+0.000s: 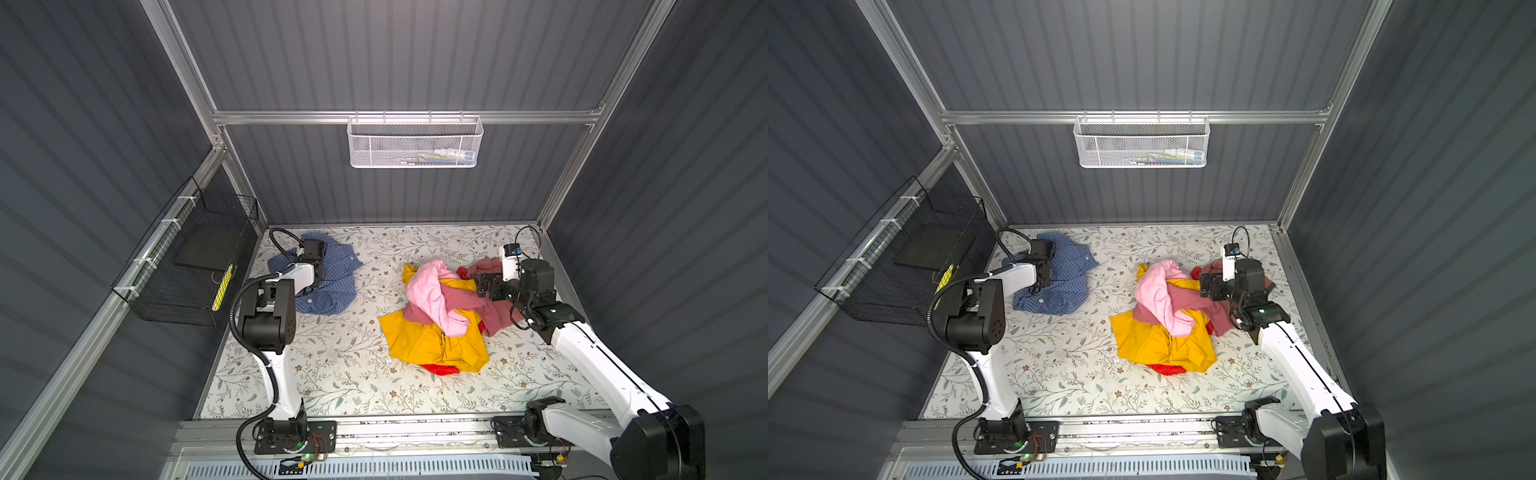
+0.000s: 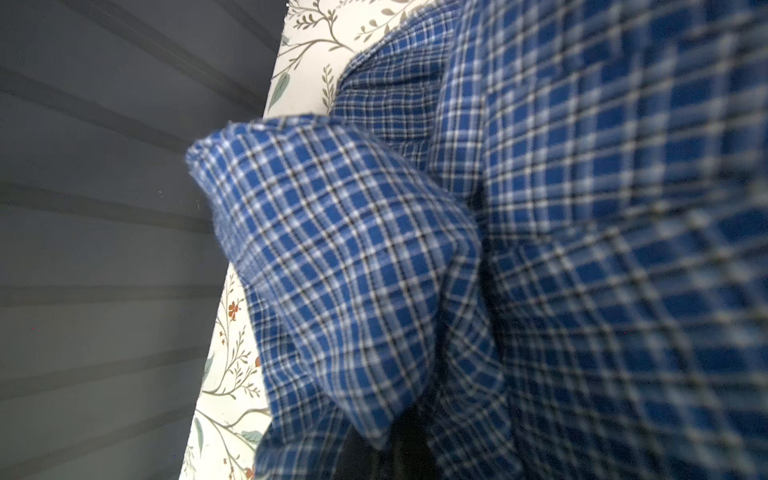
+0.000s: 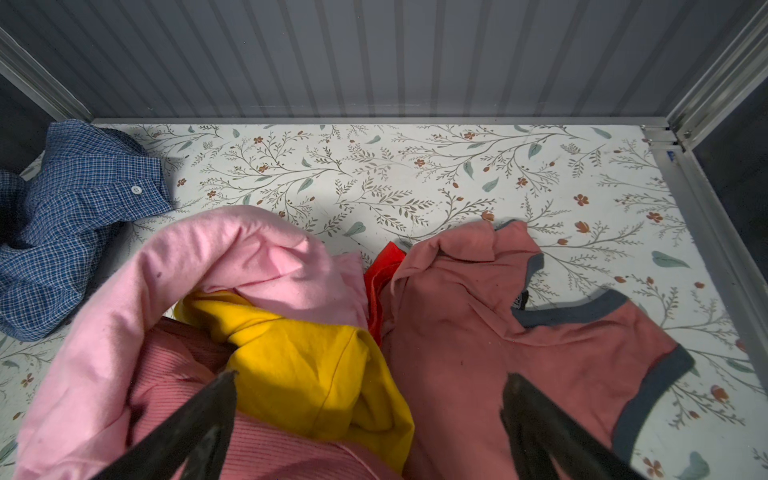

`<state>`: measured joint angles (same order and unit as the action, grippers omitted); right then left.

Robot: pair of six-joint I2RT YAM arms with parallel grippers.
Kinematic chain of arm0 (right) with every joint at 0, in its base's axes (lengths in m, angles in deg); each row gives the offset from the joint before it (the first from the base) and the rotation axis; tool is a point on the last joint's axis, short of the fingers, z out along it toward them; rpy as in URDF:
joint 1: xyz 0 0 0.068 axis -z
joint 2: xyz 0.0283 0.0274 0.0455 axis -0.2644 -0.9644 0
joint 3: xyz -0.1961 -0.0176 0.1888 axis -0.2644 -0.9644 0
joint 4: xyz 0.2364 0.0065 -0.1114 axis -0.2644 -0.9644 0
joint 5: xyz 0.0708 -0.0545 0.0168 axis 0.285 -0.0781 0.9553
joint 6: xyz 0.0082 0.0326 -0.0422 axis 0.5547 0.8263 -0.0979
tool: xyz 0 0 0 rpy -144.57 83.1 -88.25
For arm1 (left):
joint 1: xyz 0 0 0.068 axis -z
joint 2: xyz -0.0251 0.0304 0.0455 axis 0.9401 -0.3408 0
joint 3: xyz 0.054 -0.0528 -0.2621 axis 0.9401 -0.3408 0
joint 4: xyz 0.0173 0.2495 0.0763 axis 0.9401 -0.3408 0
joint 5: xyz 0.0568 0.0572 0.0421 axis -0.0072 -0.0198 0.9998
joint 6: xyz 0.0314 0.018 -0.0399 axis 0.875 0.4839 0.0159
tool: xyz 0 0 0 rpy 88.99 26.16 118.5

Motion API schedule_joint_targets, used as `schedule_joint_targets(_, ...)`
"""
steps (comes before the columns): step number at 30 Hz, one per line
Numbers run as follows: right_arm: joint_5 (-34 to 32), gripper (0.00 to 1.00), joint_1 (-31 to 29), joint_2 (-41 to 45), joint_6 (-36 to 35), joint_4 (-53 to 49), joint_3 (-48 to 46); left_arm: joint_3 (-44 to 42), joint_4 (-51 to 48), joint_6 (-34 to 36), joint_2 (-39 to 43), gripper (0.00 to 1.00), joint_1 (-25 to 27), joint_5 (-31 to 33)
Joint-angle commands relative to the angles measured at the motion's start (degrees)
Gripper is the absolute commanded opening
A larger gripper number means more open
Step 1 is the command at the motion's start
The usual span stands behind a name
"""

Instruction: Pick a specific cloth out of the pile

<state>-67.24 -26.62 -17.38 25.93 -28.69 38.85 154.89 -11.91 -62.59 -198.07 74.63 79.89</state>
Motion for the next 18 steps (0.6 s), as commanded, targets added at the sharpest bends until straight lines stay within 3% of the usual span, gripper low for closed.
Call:
schedule_joint_targets(1,-1.17,0.99,0.21,-0.06,-0.8,0.21,-0.87,0.52,-2.24,-1.23,1.85,0.0,0.23,-0.81)
schedule_joint_targets(3,-1.4,0.99,0.28,-0.23,-1.08,0.16,-0.72,0.44,-2.67,-1.38,2.88,0.03,0.19,-0.92)
schedule_joint_targets(6,-1.64,0.99,0.28,0.02,-1.6,-0.37,-0.18,-0.81,-2.29,-2.74,5.35,0.45,0.19,-3.11)
schedule_joint_targets(8,-2.18,0.99,0.47,0.53,-2.01,-0.32,-0.34,-1.96,-1.72,-3.98,7.5,0.66,0.22,-4.95)
schedule_joint_targets(15,-2.84,0.99,2.26,2.47,-3.79,-1.13,-0.43,-3.99,-2.77,-6.66,14.19,0.96,0.28,-7.5)
schedule_joint_targets(18,-3.18,0.99,3.47,3.6,-4.33,-1.33,-0.78,-4.5,-4.99,-8.27,16.49,1.0,0.28,-8.1)
